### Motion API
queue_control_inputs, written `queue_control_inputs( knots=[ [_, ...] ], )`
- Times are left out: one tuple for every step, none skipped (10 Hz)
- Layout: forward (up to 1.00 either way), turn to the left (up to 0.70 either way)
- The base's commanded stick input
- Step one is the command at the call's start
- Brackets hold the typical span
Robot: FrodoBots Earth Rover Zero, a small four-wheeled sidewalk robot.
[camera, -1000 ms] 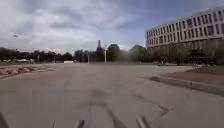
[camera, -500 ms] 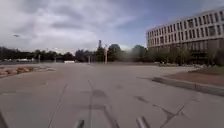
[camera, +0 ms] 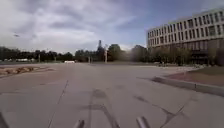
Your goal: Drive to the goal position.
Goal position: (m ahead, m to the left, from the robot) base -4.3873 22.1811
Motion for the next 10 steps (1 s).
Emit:
queue_control_inputs(
  knots=[
    [0.0, -0.45],
    [0.0, -0.45],
    [0.0, -0.45],
    [0.0, -0.45],
    [0.0, -0.45],
    [0.0, -0.45],
    [0.0, -0.45],
    [0.0, -0.45],
    [0.0, -0.45],
    [0.0, -0.45]
  ],
)
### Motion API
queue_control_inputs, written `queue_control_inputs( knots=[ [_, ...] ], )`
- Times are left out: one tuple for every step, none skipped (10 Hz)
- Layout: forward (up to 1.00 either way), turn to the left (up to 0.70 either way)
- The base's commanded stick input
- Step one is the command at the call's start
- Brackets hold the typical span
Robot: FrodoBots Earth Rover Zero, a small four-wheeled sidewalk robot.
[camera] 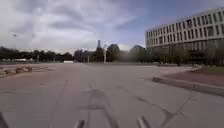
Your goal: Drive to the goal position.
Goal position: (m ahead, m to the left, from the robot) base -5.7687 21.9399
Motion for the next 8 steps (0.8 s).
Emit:
queue_control_inputs(
  knots=[
    [0.0, -0.45],
    [0.0, -0.45],
    [0.0, -0.45],
    [0.0, -0.45],
    [0.0, -0.45],
    [0.0, -0.45],
    [0.0, -0.45],
    [0.0, 0.45]
  ],
)
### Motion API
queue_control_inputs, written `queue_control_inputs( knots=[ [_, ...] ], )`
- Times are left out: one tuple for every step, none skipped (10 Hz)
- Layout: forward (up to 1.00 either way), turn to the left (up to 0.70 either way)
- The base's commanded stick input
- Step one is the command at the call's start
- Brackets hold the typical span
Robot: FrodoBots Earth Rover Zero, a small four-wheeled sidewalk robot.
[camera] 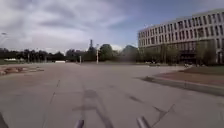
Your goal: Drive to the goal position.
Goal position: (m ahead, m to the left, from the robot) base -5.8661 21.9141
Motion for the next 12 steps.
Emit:
queue_control_inputs(
  knots=[
    [0.0, 0.45],
    [0.0, 0.45],
    [0.0, 0.45],
    [0.0, 0.45],
    [0.0, 0.45],
    [0.0, 0.45],
    [0.0, 0.45],
    [0.0, 0.45],
    [0.0, 0.45],
    [0.0, 0.45],
    [0.0, 0.45],
    [0.0, 0.45]
  ],
)
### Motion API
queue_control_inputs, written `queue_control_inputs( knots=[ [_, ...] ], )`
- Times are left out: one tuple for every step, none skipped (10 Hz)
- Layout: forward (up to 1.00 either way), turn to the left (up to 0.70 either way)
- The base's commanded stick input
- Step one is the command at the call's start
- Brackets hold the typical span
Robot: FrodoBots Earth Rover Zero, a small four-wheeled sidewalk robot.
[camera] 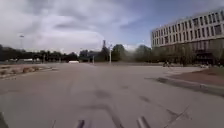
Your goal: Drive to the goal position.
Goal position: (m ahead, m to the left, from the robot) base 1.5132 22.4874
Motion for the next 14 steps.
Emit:
queue_control_inputs(
  knots=[
    [0.0, 0.45],
    [0.0, 0.45],
    [0.0, 0.45],
    [0.0, 0.45],
    [0.0, 0.45],
    [0.0, 0.45],
    [0.0, 0.45],
    [0.0, 0.45],
    [0.0, 0.45],
    [0.0, 0.45],
    [0.0, 0.45],
    [0.0, 0.45],
    [0.0, 0.45],
    [0.0, 0.45]
  ],
)
